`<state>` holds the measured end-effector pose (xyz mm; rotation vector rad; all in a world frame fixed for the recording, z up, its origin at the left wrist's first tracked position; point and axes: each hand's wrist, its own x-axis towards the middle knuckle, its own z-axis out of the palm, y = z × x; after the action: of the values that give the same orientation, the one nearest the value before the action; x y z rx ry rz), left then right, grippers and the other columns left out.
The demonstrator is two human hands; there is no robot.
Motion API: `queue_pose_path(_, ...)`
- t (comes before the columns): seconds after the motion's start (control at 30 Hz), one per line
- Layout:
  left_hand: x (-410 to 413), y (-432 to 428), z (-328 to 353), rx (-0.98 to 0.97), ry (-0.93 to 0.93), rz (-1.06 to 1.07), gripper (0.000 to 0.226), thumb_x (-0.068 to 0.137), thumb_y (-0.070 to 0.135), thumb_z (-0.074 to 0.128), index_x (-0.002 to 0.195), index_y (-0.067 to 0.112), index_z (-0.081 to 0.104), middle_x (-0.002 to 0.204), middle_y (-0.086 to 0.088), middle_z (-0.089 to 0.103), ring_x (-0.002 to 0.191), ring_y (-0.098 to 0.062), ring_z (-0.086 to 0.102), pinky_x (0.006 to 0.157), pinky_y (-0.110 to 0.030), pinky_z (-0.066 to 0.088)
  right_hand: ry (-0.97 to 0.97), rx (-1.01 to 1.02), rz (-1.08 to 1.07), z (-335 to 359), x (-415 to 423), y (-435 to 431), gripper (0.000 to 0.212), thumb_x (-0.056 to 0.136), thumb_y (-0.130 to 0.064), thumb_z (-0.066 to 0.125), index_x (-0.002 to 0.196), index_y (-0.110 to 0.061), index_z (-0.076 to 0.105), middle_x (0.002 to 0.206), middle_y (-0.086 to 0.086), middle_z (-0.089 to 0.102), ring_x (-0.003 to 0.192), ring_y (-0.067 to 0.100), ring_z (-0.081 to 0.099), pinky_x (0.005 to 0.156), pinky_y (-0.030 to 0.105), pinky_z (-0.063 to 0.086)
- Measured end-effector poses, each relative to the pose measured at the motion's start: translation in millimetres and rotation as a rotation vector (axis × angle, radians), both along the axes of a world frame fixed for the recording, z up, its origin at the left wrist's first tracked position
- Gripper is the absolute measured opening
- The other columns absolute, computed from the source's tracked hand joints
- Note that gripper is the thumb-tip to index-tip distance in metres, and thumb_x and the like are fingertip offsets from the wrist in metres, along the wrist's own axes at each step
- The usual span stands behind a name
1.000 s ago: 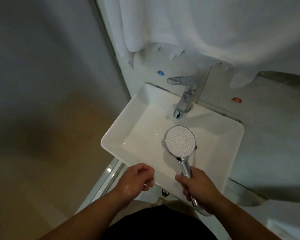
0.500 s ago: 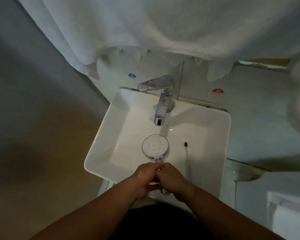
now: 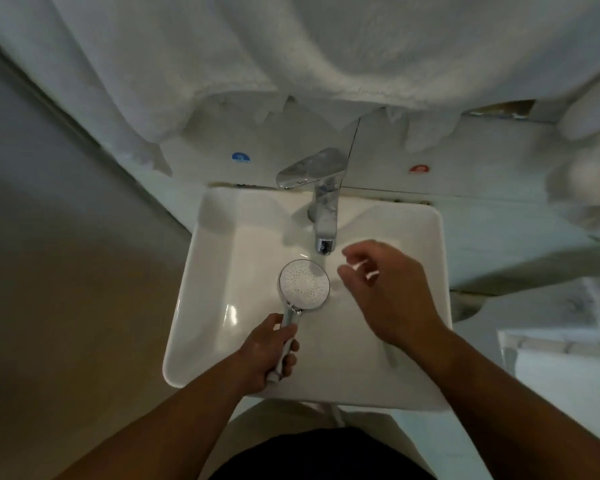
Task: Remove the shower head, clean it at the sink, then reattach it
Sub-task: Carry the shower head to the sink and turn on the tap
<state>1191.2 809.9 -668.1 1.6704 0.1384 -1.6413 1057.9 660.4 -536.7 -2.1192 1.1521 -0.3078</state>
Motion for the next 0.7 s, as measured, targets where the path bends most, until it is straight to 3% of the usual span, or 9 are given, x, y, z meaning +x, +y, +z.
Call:
queue_pose_path(0.1, 12, 7, -6, -0.025, -0.002, -0.101, 0.019, 0.105, 0.022, 0.052, 0.122, 0.012, 0.055, 0.080, -0.013, 0.055, 0.047, -0.015, 0.047, 0.043, -0.022, 0.039, -0.063, -0.114, -0.029, 22, 35, -12, 0.044, 0.092, -0.043, 0.068, 0.132, -0.028, 0.059, 0.119, -0.013, 0.059, 0.098, 0.003, 0.060, 0.087, 0.024, 0.053)
queue_pose_path(0.17, 16, 11, -8, -0.030, -0.002, -0.157, 0.019, 0.105, 0.023, 0.052, 0.120, 0.012, 0.056, 0.080, -0.013, 0.055, 0.047, -0.015, 0.046, 0.042, -0.022, 0.037, -0.050, -0.176, 0.002, 26, 56, -17, 0.057, 0.091, -0.049, 0.067, 0.142, -0.031, 0.050, 0.139, -0.005, 0.053, 0.123, 0.013, 0.052, 0.100, 0.027, 0.045)
queue_pose_path(0.23, 20, 13, -13, -0.033, -0.007, -0.192, 0.020, 0.105, 0.023, 0.052, 0.120, 0.010, 0.056, 0.079, -0.012, 0.055, 0.047, -0.015, 0.046, 0.042, -0.022, 0.036, -0.009, -0.259, 0.036, 24, 72, -22, 0.063, 0.090, -0.053, 0.067, 0.146, -0.032, 0.047, 0.149, -0.002, 0.047, 0.134, 0.018, 0.042, 0.103, 0.025, 0.035)
queue_pose_path(0.5, 31, 11, -26, -0.031, -0.004, -0.247, 0.021, 0.105, 0.019, 0.050, 0.115, 0.002, 0.058, 0.080, -0.015, 0.055, 0.045, -0.017, 0.045, 0.041, -0.024, 0.037, 0.041, -0.565, -0.011, 3, 96, -30, 0.056, 0.084, -0.063, 0.064, 0.128, -0.028, 0.066, 0.129, 0.004, 0.062, 0.121, 0.027, 0.050, 0.095, 0.038, 0.046)
queue_pose_path(0.7, 31, 7, -27, -0.008, 0.011, -0.274, 0.025, 0.106, 0.020, 0.049, 0.118, 0.000, 0.057, 0.079, -0.015, 0.054, 0.045, -0.016, 0.045, 0.041, -0.024, 0.038, -0.032, -0.619, 0.016, -3, 102, -43, 0.050, 0.086, -0.059, 0.065, 0.119, -0.022, 0.074, 0.116, 0.003, 0.070, 0.112, 0.025, 0.059, 0.089, 0.037, 0.053)
